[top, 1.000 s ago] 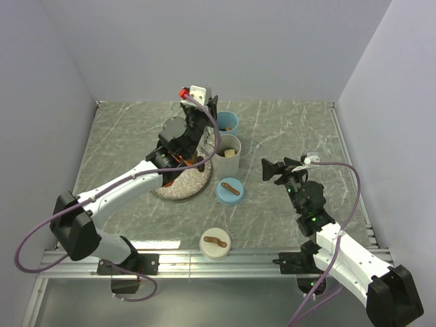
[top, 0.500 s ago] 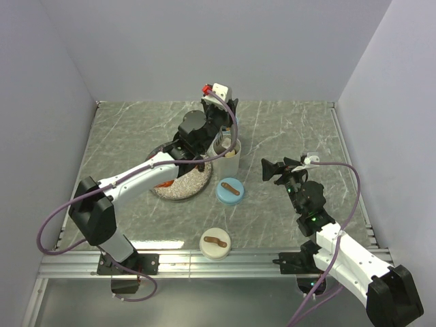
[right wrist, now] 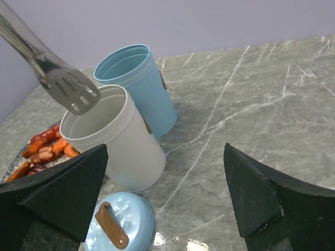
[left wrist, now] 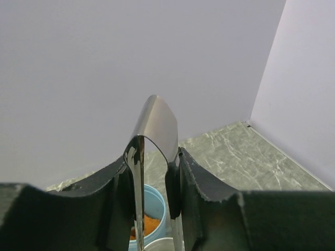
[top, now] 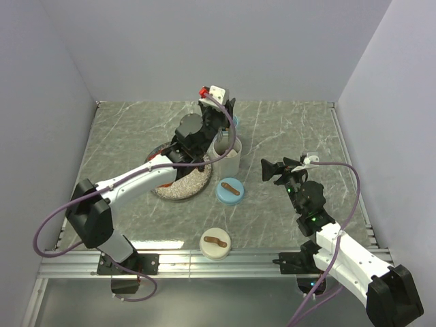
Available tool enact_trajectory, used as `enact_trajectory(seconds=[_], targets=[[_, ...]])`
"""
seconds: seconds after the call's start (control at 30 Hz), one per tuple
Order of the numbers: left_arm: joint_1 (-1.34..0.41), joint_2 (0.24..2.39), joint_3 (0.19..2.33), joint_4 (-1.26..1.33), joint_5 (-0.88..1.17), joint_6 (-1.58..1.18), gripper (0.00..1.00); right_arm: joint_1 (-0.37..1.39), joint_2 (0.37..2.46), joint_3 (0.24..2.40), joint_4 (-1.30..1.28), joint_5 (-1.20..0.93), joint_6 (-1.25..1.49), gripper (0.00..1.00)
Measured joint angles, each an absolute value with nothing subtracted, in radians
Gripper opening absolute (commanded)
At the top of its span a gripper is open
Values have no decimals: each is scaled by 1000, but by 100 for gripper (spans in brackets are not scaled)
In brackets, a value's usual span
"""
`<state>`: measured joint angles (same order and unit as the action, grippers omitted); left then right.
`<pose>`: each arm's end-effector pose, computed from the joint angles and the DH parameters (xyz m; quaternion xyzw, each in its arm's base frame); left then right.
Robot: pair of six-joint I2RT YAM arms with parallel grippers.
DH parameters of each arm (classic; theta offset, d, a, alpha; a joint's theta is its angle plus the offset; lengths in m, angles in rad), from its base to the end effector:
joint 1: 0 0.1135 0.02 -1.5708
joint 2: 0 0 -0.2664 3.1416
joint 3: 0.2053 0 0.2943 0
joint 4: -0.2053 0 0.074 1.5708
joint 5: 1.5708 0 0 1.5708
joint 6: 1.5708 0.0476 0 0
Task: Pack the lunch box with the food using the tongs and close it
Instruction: Pick up the food using the clamp
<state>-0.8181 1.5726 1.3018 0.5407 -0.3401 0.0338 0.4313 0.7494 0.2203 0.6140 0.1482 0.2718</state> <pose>0.3047 -0.3020 0.3923 0.1240 0.5991 -0.2051 0.7640 0.2070 0.0875 0.2116 0.0006 0.6768 0.2059 0.7068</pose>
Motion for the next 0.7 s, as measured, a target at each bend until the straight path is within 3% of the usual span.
enact_trajectory(seconds=[0.43,0.7], targets=[[-809,1287,1045,708,-530,154,40,431,751,220,614,148,272,98],[-647,1297,947,700,-511,159,42,431,755,220,614,148,272,98]])
